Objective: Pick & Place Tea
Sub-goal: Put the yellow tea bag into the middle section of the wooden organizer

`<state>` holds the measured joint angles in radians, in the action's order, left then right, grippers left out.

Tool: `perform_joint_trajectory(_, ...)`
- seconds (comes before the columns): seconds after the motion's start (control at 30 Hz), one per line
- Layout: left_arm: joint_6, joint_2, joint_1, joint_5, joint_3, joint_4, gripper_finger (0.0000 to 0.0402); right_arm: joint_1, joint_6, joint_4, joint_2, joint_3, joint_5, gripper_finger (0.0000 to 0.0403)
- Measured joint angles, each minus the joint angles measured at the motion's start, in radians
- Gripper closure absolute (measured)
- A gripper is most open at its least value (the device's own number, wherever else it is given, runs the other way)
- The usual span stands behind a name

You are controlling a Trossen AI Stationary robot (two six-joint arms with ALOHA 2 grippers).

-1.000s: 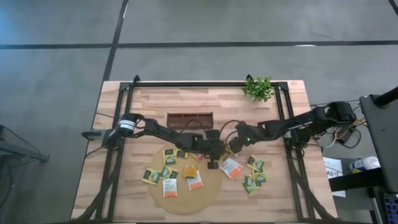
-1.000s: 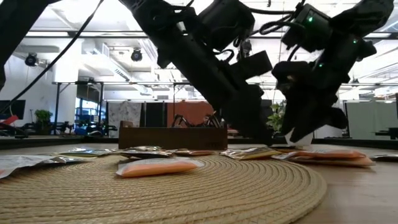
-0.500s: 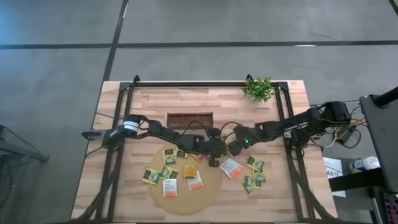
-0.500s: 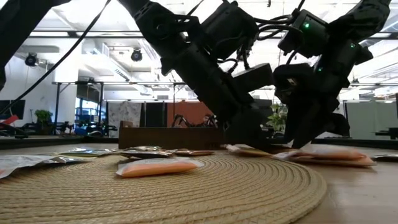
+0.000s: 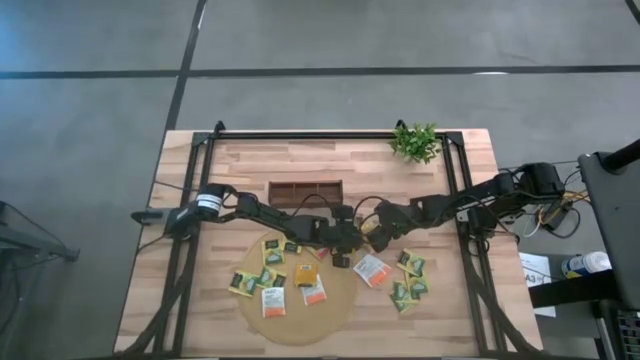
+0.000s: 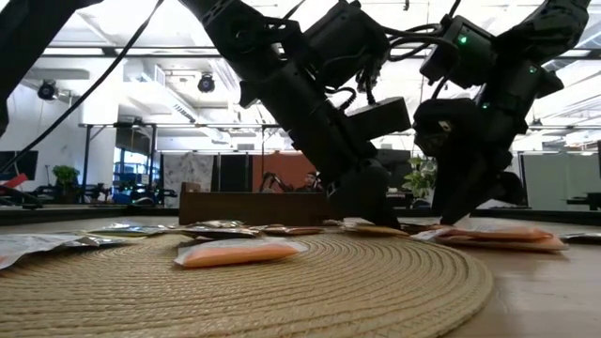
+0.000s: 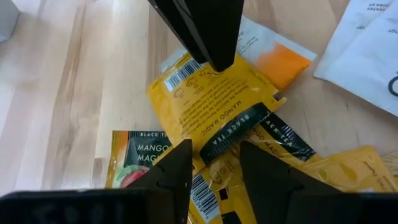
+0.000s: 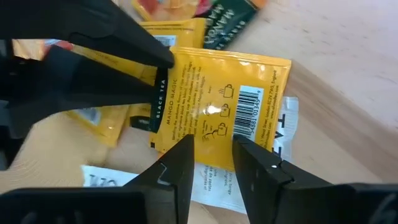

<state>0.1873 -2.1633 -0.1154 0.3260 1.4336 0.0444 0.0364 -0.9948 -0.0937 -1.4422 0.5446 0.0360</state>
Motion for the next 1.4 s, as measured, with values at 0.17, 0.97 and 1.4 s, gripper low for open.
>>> perform_joint_trajectory(0.17,0.028,0.000,0.000,0.001,0.011,-0.020,0.0301,0.000,0.007,0.025,0.000,0.000,0.043,0.0301)
perform_joint_trajectory(0.97,0.095,0.024,0.002,0.042,0.028,0.040,0.0401,0.000,0.037,0.045,0.078,0.001,0.072,0.0314)
perform_joint_trajectory(1.4,0.016,0.243,0.054,0.050,0.028,0.291,0.0401,-0.001,0.065,-0.150,0.398,0.003,-0.108,0.0311)
